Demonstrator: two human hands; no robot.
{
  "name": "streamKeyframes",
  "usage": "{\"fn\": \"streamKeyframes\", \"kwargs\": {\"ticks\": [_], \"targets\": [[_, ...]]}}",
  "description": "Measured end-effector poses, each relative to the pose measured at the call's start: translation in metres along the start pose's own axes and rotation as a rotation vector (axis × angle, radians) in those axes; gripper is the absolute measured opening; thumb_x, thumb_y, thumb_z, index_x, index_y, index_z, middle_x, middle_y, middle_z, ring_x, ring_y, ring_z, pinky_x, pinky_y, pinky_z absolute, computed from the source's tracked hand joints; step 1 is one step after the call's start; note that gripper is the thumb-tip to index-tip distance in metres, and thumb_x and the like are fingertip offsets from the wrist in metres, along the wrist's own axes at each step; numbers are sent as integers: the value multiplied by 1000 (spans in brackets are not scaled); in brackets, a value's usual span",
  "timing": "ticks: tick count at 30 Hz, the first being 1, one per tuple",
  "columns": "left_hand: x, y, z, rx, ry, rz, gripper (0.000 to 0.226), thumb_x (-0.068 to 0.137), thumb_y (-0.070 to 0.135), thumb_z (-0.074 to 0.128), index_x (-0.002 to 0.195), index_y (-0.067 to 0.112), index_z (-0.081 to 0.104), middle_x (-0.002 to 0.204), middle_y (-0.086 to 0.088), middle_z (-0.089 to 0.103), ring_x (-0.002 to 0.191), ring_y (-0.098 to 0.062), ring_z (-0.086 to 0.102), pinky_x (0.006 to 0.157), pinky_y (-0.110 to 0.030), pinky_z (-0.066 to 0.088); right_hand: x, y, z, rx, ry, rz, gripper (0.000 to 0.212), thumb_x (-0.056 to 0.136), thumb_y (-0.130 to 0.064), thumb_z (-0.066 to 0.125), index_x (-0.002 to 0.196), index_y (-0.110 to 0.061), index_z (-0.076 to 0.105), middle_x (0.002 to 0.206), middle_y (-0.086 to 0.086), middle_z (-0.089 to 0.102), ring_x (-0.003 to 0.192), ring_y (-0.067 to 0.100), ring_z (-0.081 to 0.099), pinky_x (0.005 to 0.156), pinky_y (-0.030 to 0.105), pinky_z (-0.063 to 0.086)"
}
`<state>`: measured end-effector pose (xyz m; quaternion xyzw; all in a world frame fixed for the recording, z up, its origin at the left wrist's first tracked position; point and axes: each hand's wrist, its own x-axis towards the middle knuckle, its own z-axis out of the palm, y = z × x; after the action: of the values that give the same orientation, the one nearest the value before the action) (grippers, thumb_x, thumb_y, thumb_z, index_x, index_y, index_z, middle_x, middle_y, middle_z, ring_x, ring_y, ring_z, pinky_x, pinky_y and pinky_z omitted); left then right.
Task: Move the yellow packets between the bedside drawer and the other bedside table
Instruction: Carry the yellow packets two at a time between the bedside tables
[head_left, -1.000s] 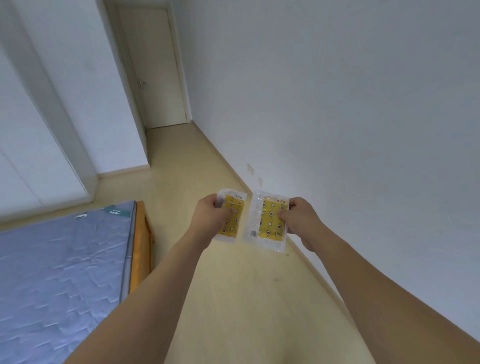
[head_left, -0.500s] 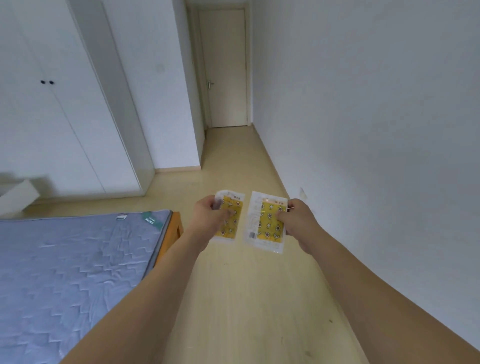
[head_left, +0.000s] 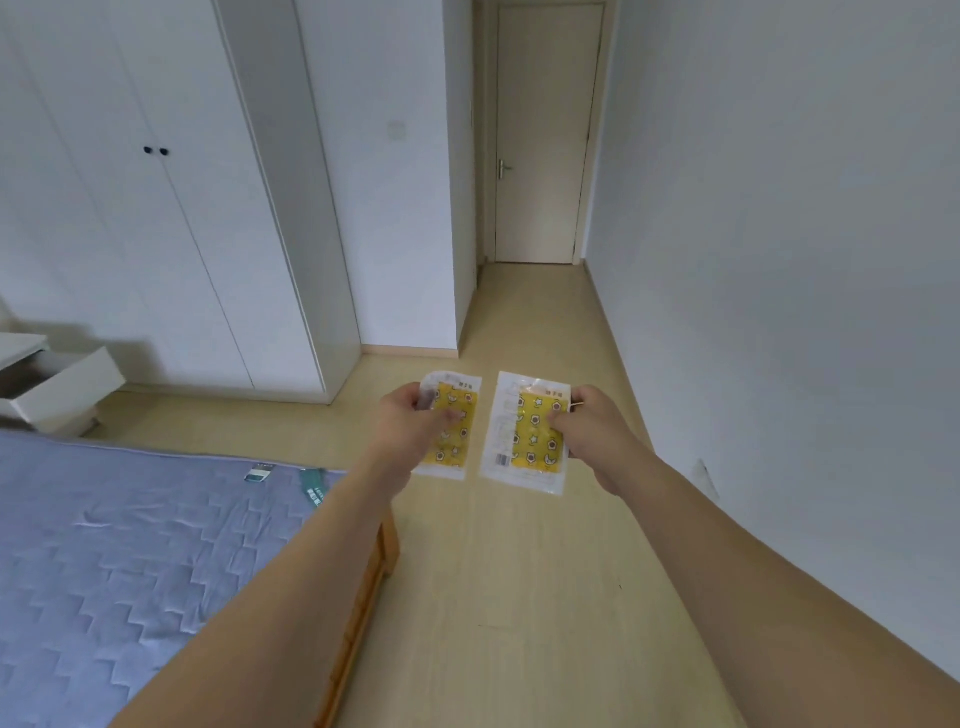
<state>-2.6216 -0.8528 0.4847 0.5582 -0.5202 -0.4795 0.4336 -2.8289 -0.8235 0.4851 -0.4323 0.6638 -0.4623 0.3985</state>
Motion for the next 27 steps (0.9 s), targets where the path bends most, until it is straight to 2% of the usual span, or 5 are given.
{"fn": "streamKeyframes", "kwargs": {"ticks": [8,14,18,23,27], "targets": [[184,10,48,11,20,-33,15,84,6,73,97,12,68,91,-6,76,77,-22,74,61,-31,56,195,-10,13,15,-46,25,15,91,-3,54,96,-17,56,103,7,68,91,24,69,83,42,56],[340,20,66,24,120,-8,17,82,3,72,98,5,69,92,-10,76,82,-27,74,74,-42,61,370,-41,41,35,-136,-21,24,92,-1,52,85,-24,56,94,2,68,91,24,69,86,44,56],[430,35,48,36,202,11,15,80,4,73,95,7,70,88,-9,75,80,-27,73,66,-36,60,472,-80,77,6,-225,-37,16,90,-5,53,91,-20,58,101,6,70,95,27,69,89,50,54],[527,32,-7,-4,350,-40,22,80,4,72,101,0,66,93,-14,74,84,-28,73,69,-39,61,576,-118,160,-72,-387,-49,14,89,-10,55,101,-17,57,104,5,69,95,25,69,90,51,54],[608,16,-59,-80,438,-64,16,81,4,72,93,12,70,91,-11,75,84,-29,73,69,-40,60,652,-137,245,-108,-486,-60,10,91,-10,54,96,-19,53,105,6,67,97,26,67,92,50,53]]}}
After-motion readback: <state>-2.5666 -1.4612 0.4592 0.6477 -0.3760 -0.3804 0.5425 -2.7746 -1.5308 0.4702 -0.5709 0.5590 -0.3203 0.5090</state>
